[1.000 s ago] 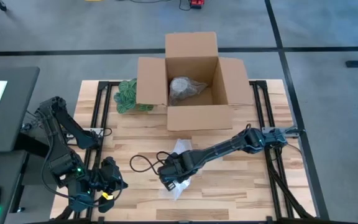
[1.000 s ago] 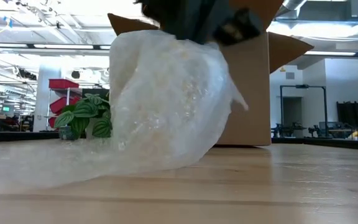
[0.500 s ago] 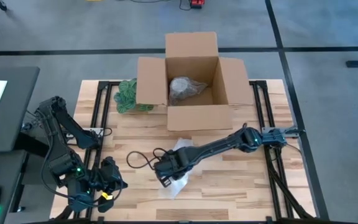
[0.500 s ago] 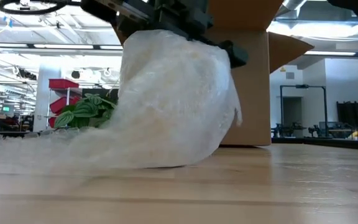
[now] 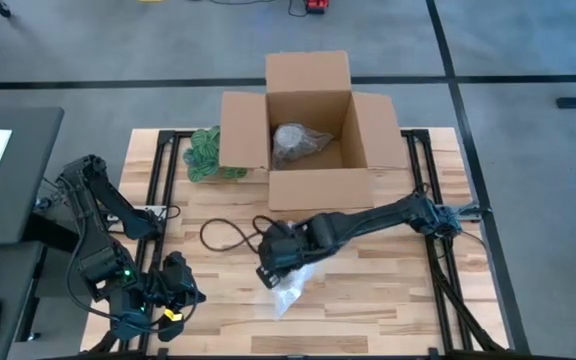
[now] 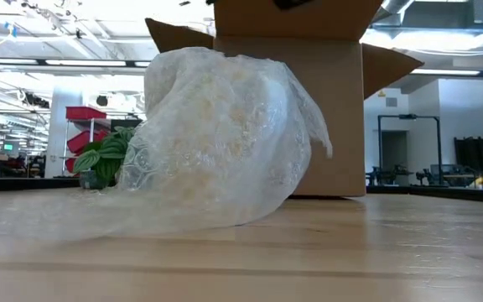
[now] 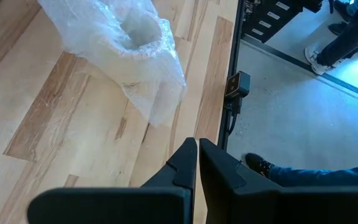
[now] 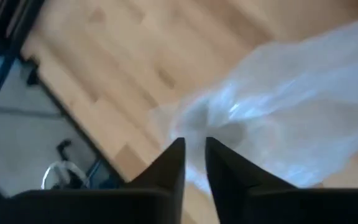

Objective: Wrap mug
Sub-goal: Wrap the yellow mug with bubble wrap

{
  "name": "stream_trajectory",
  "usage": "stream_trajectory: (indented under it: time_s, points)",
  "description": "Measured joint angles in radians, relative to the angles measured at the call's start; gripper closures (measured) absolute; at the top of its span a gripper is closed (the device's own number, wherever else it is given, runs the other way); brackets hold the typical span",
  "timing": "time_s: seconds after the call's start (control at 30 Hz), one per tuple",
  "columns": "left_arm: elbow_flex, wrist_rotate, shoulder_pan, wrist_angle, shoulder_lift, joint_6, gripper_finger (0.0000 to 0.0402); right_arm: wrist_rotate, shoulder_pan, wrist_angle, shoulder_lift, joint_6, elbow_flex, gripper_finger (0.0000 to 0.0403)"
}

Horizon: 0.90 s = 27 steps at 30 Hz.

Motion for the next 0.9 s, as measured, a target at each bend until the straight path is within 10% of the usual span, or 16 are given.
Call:
stream_trajectory:
  time_s: [0.43,0.9]
  points:
    - [0.000,0.000,0.000,0.002,0.000,-0.001,0.0402,0.052,-0.104,-0.088,0.006,0.155,-0.106,0.0158]
    - [0.000,0.000,0.000,0.012,0.000,0.000,0.0402,-0.031,-0.032,-0.097,-0.028,0.112,-0.143,0.0156]
